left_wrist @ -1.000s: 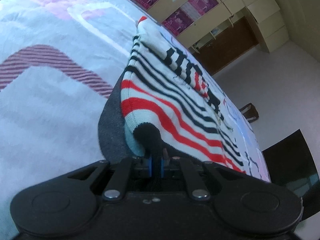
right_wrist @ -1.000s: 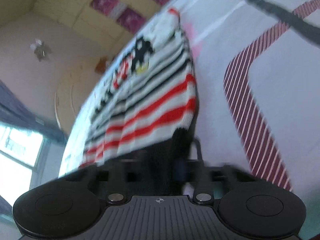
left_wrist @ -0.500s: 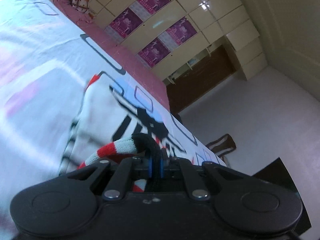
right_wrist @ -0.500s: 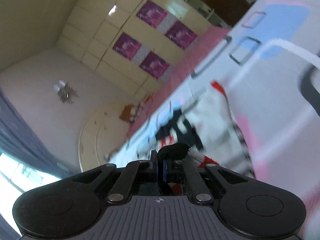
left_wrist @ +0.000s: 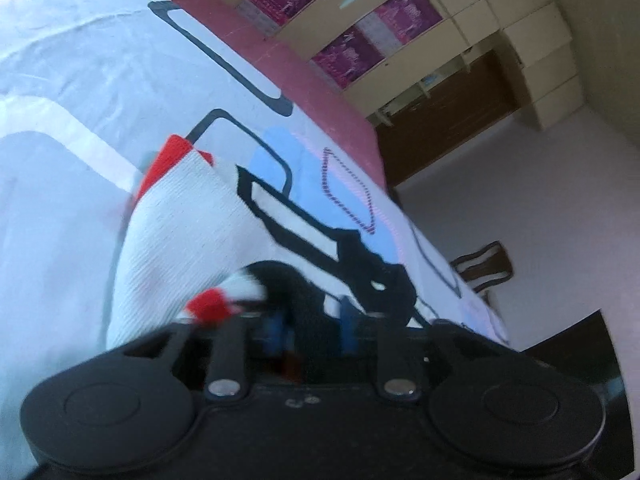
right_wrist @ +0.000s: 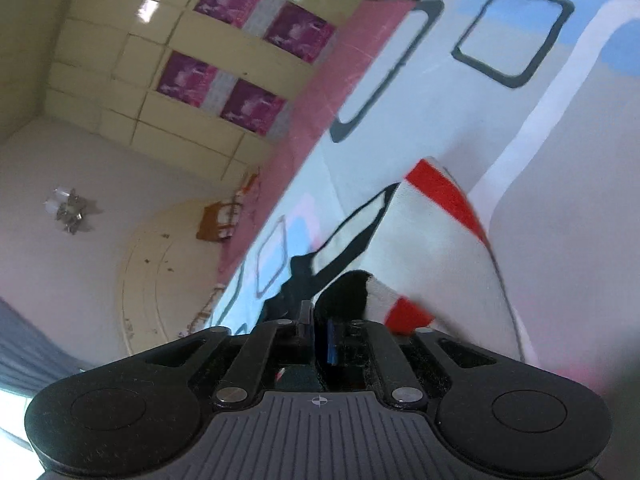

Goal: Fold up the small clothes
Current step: 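Lift the hem with both tools and fold it over toward the black collar, then open both tools and smooth the folded sweater flat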

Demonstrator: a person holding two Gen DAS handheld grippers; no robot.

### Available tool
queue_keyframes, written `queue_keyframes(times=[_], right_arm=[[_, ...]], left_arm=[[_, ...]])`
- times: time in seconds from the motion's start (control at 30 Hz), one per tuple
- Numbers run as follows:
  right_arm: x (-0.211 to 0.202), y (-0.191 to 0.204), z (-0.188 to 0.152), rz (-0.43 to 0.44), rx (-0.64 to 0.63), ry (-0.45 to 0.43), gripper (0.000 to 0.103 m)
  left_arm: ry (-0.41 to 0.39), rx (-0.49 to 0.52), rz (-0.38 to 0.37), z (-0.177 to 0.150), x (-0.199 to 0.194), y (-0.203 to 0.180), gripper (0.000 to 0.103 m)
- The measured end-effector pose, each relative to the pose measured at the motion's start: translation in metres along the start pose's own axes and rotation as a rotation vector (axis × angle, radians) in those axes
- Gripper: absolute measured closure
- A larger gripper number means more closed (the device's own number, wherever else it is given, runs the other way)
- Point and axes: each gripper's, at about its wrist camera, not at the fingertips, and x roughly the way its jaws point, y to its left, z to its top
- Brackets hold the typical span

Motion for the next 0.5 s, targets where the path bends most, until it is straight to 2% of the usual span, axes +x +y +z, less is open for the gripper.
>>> queue_keyframes(times=[0.03, 0.07, 0.13, 0.17, 0.2, 0.27, 0.33, 0.37, 0.43, 0.5], right_arm=[[-0.007, 0.001, 0.002, 0.002, -0.052, -0.074, 0.019], [-0.012, 0.0, 0.005, 0.029, -0.073, -0.095, 0.019], [-0.02, -0.003, 0.01, 0.017, -0.103, -0.098, 0.019], [-0.026, -0.002, 0.011, 0.009, -0.161, -0.098, 0.02], [-0.031, 0.001, 0.009, -0.02, -0.24, -0.088, 0.027], [-0.038, 0.01, -0.001, -0.078, -0.414, -0.048, 0.033], [-0.039, 0.016, -0.016, -0.146, -0.593, 0.032, 0.043], [-0.036, 0.019, -0.027, -0.175, -0.677, 0.066, 0.05], [-0.02, 0.028, -0.047, -0.206, -0.845, 0.169, 0.05], [0.006, 0.038, -0.064, -0.258, -0.977, 0.21, 0.05]], left_arm=[[-0.03, 0.016, -0.023, 0.001, -0.002, 0.0, 0.047], [-0.054, 0.029, -0.043, 0.0, -0.006, 0.0, 0.032], [-0.081, 0.042, -0.053, 0.002, -0.015, 0.001, 0.023], [-0.076, 0.069, -0.051, 0.003, -0.018, 0.0, 0.026], [-0.054, 0.12, -0.028, 0.004, -0.022, -0.004, 0.029], [-0.004, 0.28, 0.04, 0.003, -0.027, -0.016, 0.044], [0.058, 0.456, 0.122, -0.004, -0.028, -0.03, 0.051], [0.095, 0.508, 0.137, -0.007, -0.025, -0.034, 0.053], [0.143, 0.571, 0.165, -0.01, -0.012, -0.04, 0.053], [0.155, 0.62, 0.199, -0.009, 0.004, -0.049, 0.052]])
